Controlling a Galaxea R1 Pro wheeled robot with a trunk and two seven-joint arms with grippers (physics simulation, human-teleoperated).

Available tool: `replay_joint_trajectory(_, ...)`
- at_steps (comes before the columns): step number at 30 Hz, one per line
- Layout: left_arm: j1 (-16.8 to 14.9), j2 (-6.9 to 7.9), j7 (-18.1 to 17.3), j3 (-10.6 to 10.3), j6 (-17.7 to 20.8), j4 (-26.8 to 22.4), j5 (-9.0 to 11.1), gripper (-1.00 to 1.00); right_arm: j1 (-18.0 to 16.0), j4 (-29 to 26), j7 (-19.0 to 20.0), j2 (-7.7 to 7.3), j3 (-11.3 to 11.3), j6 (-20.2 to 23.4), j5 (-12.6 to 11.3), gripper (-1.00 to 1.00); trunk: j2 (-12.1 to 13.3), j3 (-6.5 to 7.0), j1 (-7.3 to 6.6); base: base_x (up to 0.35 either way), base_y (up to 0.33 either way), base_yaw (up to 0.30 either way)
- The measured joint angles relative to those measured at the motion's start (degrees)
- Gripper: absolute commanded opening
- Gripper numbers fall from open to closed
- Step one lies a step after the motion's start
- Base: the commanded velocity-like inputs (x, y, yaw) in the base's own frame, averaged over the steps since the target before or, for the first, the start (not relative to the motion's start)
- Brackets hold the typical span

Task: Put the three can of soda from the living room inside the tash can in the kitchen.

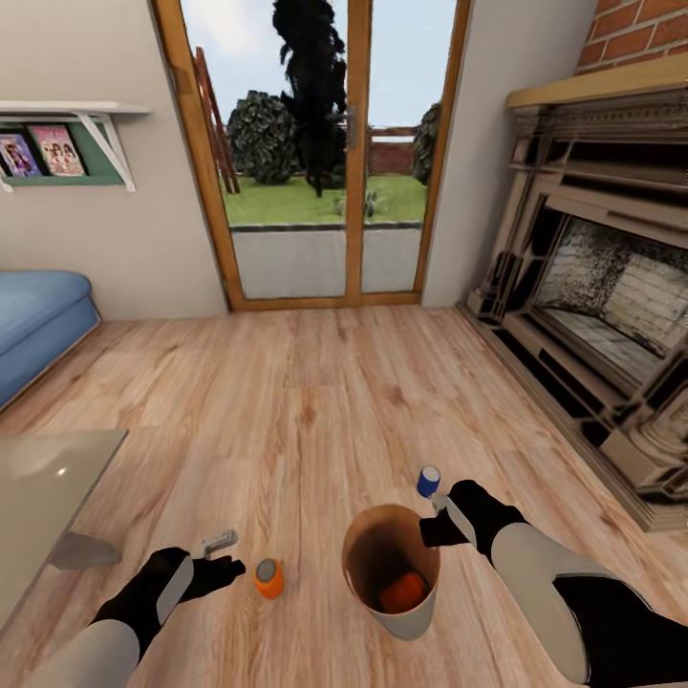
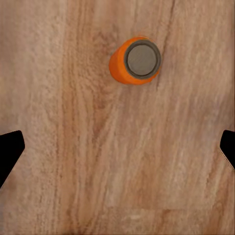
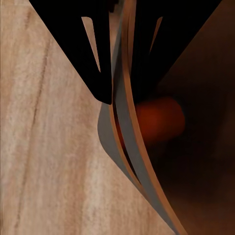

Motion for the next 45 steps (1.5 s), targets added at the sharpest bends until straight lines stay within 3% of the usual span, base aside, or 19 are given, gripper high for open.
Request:
replay_joint_trajectory(12,0.0,0.0,0.16,0.0,0.0,-0.07,0.01,1.0,-0.05,0.0,0.13,-0.01,0.03,0.07,0.12,-1.0,0.0,-0.78,0.0,0.113,0.078,-0.196)
replay_joint_trajectory(22,0.0,0.0,0.35,0.0,0.0,-0.21,0.06,1.0,-0.04,0.0,0.15,0.0,0.08,0.08,0.05,-1.0,0.0,-0.91,0.0,0.018,0.015,-0.029)
replay_joint_trajectory(45,0.0,0.0,0.31,0.0,-0.76,-0.02,0.06,1.0,-0.01,0.0,0.18,0.0,0.03,0.09,-0.09,-1.0,0.0,-1.1,0.0,0.163,0.105,-0.088)
